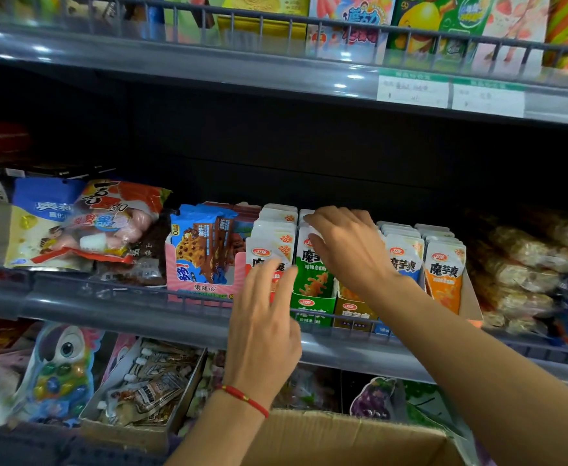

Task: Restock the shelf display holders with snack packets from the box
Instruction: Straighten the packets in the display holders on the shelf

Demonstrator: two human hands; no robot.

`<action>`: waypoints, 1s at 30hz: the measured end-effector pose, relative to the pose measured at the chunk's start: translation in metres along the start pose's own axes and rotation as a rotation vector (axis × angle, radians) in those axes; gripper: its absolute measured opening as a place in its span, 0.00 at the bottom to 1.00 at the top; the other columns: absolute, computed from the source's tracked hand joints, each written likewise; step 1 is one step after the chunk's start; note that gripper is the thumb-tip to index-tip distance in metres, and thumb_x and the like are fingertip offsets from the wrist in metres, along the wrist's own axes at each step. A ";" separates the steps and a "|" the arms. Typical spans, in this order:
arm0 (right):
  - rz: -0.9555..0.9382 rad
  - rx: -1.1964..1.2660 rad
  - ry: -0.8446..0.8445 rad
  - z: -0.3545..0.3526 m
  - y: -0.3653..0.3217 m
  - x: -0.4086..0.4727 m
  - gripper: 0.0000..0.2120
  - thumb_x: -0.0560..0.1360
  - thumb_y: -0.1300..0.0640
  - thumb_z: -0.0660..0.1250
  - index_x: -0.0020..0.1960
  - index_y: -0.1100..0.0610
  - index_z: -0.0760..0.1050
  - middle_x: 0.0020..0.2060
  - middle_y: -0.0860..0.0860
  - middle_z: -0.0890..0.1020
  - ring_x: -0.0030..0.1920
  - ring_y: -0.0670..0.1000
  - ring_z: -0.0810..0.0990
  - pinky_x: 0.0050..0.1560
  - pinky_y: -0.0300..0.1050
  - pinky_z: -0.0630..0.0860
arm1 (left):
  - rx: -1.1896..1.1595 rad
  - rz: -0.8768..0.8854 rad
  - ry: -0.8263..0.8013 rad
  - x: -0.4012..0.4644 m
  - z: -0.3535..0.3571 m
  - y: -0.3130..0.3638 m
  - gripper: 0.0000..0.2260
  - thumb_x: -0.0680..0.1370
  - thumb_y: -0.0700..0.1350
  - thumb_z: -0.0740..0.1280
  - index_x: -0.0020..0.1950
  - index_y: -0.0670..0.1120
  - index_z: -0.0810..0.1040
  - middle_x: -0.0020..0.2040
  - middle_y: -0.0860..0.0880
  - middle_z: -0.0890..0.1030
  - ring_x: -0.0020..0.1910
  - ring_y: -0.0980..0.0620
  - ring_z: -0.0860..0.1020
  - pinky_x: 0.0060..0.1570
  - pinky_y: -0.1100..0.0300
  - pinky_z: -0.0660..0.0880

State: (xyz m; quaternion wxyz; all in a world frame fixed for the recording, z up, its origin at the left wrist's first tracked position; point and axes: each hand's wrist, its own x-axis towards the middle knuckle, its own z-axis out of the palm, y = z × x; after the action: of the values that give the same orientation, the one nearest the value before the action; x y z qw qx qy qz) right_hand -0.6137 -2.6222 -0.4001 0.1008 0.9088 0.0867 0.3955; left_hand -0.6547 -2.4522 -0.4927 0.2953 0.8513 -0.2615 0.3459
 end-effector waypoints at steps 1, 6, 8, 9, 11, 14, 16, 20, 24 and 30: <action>-0.020 0.017 0.040 -0.001 -0.005 -0.002 0.16 0.77 0.59 0.72 0.64 0.55 0.80 0.58 0.53 0.84 0.56 0.58 0.83 0.59 0.57 0.74 | 0.060 0.001 -0.002 0.006 -0.003 -0.003 0.32 0.72 0.38 0.66 0.77 0.46 0.66 0.78 0.42 0.64 0.79 0.42 0.61 0.76 0.40 0.62; 0.005 0.104 0.113 -0.003 -0.019 -0.024 0.15 0.72 0.65 0.71 0.58 0.56 0.82 0.51 0.52 0.84 0.52 0.56 0.82 0.57 0.55 0.74 | 0.222 0.032 -0.141 0.040 0.000 -0.031 0.35 0.81 0.47 0.63 0.83 0.53 0.46 0.83 0.45 0.43 0.82 0.45 0.42 0.79 0.40 0.53; -0.034 0.113 0.076 0.001 -0.027 -0.039 0.13 0.73 0.63 0.70 0.57 0.56 0.82 0.50 0.51 0.84 0.52 0.56 0.82 0.57 0.54 0.74 | 0.233 0.081 -0.196 0.052 -0.001 -0.042 0.33 0.83 0.48 0.62 0.82 0.55 0.47 0.84 0.46 0.46 0.82 0.46 0.45 0.80 0.42 0.52; -0.057 0.114 0.045 0.003 -0.031 -0.045 0.13 0.74 0.62 0.70 0.58 0.55 0.82 0.52 0.51 0.84 0.54 0.55 0.82 0.59 0.54 0.74 | 0.235 0.113 -0.235 0.059 -0.004 -0.046 0.32 0.83 0.48 0.61 0.82 0.55 0.48 0.84 0.47 0.48 0.83 0.47 0.46 0.80 0.42 0.52; -0.058 0.135 0.017 0.007 -0.033 -0.050 0.13 0.75 0.59 0.70 0.59 0.55 0.81 0.54 0.51 0.84 0.56 0.54 0.81 0.60 0.55 0.74 | 0.211 0.167 -0.334 0.076 -0.014 -0.055 0.30 0.84 0.48 0.61 0.83 0.55 0.50 0.83 0.48 0.50 0.82 0.48 0.47 0.80 0.41 0.50; -0.004 0.153 0.015 0.009 -0.030 -0.046 0.13 0.74 0.59 0.71 0.58 0.54 0.81 0.53 0.50 0.83 0.56 0.54 0.81 0.58 0.55 0.75 | 0.176 0.249 -0.468 0.108 -0.031 -0.058 0.28 0.83 0.42 0.62 0.81 0.52 0.56 0.83 0.48 0.55 0.82 0.48 0.52 0.80 0.42 0.55; -0.010 0.141 -0.012 0.009 -0.032 -0.046 0.11 0.74 0.58 0.71 0.56 0.54 0.82 0.51 0.50 0.84 0.54 0.54 0.81 0.57 0.54 0.75 | 0.191 0.269 -0.560 0.131 -0.037 -0.053 0.30 0.81 0.41 0.66 0.80 0.49 0.58 0.81 0.47 0.60 0.80 0.48 0.58 0.78 0.45 0.59; -0.048 0.123 -0.055 0.012 -0.038 -0.059 0.06 0.73 0.58 0.71 0.50 0.54 0.82 0.45 0.50 0.84 0.49 0.54 0.81 0.55 0.54 0.76 | 0.244 0.146 -0.850 0.169 -0.046 -0.040 0.39 0.76 0.45 0.72 0.82 0.48 0.54 0.78 0.46 0.65 0.75 0.46 0.66 0.75 0.50 0.65; -0.027 0.122 -0.054 0.017 -0.038 -0.069 0.05 0.71 0.58 0.72 0.47 0.53 0.82 0.42 0.49 0.83 0.45 0.54 0.80 0.54 0.55 0.77 | 0.331 0.091 -0.991 0.184 -0.044 -0.036 0.42 0.68 0.49 0.78 0.77 0.51 0.61 0.66 0.50 0.75 0.60 0.50 0.77 0.63 0.49 0.76; 0.011 0.127 -0.050 0.021 -0.041 -0.076 0.07 0.69 0.57 0.74 0.48 0.52 0.82 0.42 0.48 0.83 0.45 0.53 0.81 0.56 0.56 0.76 | 0.438 0.091 -1.071 0.196 -0.042 -0.031 0.49 0.66 0.53 0.80 0.80 0.49 0.56 0.72 0.48 0.69 0.69 0.47 0.70 0.69 0.48 0.72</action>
State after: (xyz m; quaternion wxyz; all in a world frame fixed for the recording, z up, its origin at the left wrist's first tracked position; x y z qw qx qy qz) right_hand -0.6522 -2.6036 -0.4779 0.0429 0.9234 0.1041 0.3670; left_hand -0.5308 -2.4493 -0.3328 -0.0765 0.9368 -0.3330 -0.0748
